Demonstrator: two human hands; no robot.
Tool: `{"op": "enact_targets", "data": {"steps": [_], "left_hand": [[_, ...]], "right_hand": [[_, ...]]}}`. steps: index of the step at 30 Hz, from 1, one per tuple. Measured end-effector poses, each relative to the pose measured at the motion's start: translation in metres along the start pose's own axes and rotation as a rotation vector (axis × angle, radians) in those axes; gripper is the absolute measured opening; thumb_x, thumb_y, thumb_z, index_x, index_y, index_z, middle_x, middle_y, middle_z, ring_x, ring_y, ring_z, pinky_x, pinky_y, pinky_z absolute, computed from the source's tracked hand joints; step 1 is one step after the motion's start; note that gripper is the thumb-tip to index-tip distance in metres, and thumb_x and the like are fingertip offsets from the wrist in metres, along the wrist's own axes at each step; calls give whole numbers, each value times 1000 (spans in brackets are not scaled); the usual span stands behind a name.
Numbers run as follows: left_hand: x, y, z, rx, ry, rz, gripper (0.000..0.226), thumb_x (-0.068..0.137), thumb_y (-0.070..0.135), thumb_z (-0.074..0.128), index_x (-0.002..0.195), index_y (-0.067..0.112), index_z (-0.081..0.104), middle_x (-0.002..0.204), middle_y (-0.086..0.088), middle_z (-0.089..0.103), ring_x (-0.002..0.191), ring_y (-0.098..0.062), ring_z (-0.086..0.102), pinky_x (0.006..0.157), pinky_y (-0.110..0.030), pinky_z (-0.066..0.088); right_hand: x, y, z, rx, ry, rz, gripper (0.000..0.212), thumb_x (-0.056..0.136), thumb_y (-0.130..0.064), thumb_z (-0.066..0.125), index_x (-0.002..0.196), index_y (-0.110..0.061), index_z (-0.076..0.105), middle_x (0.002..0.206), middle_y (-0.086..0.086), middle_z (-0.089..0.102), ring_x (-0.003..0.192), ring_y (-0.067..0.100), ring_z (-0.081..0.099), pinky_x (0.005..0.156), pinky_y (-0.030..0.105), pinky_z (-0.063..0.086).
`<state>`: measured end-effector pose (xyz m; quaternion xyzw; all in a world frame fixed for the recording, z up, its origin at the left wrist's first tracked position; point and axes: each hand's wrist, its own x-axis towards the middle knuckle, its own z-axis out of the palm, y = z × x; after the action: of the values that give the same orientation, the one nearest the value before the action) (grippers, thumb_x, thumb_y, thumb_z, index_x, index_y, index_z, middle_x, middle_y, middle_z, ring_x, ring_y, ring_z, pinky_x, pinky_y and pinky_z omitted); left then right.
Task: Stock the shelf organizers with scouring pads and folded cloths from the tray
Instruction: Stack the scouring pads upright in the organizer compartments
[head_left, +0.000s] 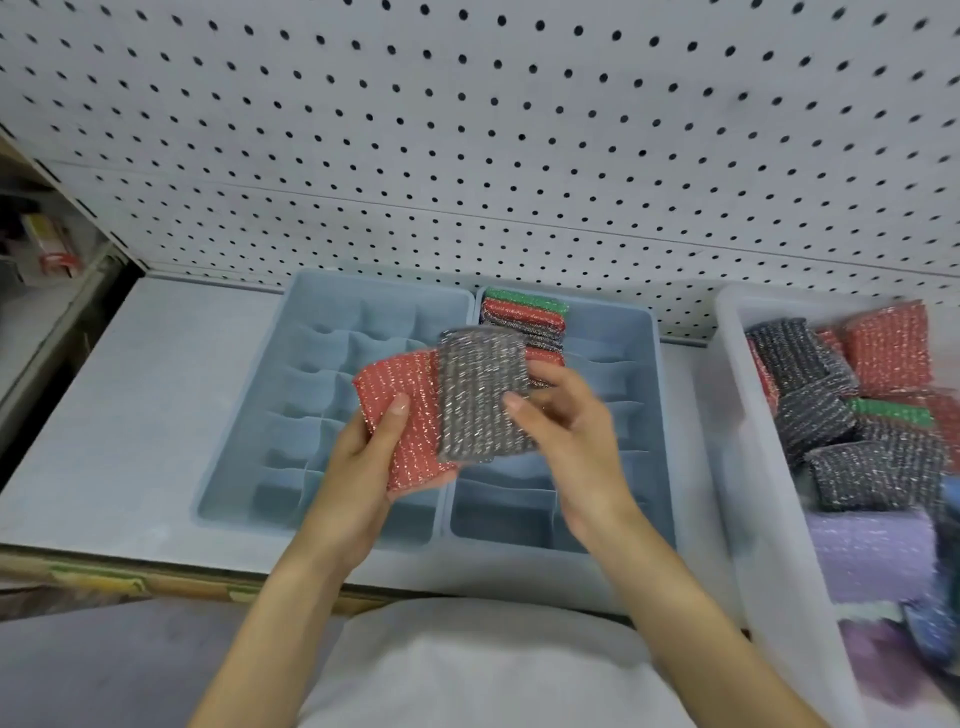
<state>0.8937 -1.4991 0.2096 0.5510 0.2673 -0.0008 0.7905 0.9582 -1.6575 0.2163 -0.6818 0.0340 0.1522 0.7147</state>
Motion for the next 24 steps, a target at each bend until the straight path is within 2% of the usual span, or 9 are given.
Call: {"op": "enact_targets", "data": {"steps": [2,4,7,10,12,16,22,24], "left_hand": [[-1,-2,-8,-28,63,-36,40,85,41,52,120,22,58,108,-2,72,95,-19,70,70,-34,59],[-1,-3,-17,-56,132,-58,39,89,38,53,124,21,56,110,-3,71,95,-20,70,66,-32,60],[-1,-3,-26,-70,186,-64,37,94,35,50,127,18,55,109,-5,71,92,-19,70,61,-29,59],[-1,-2,-29,-58,184,-56,40,94,38,48,129,18,53,107,-2,71,87,-15,71,58,-26,57],[-1,-2,-29,-47,186,-51,42,94,41,47,129,19,53,105,0,71,85,-11,71,58,-24,56],[-2,-3,-31,-24,206,-48,44,93,44,47,130,22,53,106,2,71,85,-10,71,58,-21,55],[-3,-5,-33,-31,224,-63,44,93,43,47,131,22,52,107,2,70,83,-9,71,56,-22,55],[-3,-6,-34,-31,226,-64,42,93,42,47,130,21,53,106,2,70,82,-9,71,57,-22,55]], "right_hand": [[6,2,-14,-79,174,-107,31,84,-9,69,103,-32,60,88,0,65,77,7,61,68,18,51],[13,7,-31,-303,276,-299,34,83,-8,69,101,-35,59,90,-8,65,75,2,60,69,19,49],[19,25,-50,-711,147,-637,24,85,-10,68,107,-23,67,99,-7,66,83,6,62,71,20,51],[27,46,-53,-1070,96,-918,16,84,-11,69,99,-14,72,94,1,69,78,16,67,60,30,56],[35,56,-49,-1114,86,-987,19,79,-3,74,95,-13,73,91,2,70,76,19,67,55,32,56],[49,65,-39,-1119,51,-1067,23,73,4,78,90,-11,73,89,2,71,75,19,66,53,33,54],[44,61,-38,-1005,105,-1148,3,78,1,74,79,-2,72,84,9,70,71,23,66,57,33,56],[43,61,-40,-988,126,-1163,2,79,-1,74,78,-1,72,83,10,70,70,23,65,59,32,56]]}}
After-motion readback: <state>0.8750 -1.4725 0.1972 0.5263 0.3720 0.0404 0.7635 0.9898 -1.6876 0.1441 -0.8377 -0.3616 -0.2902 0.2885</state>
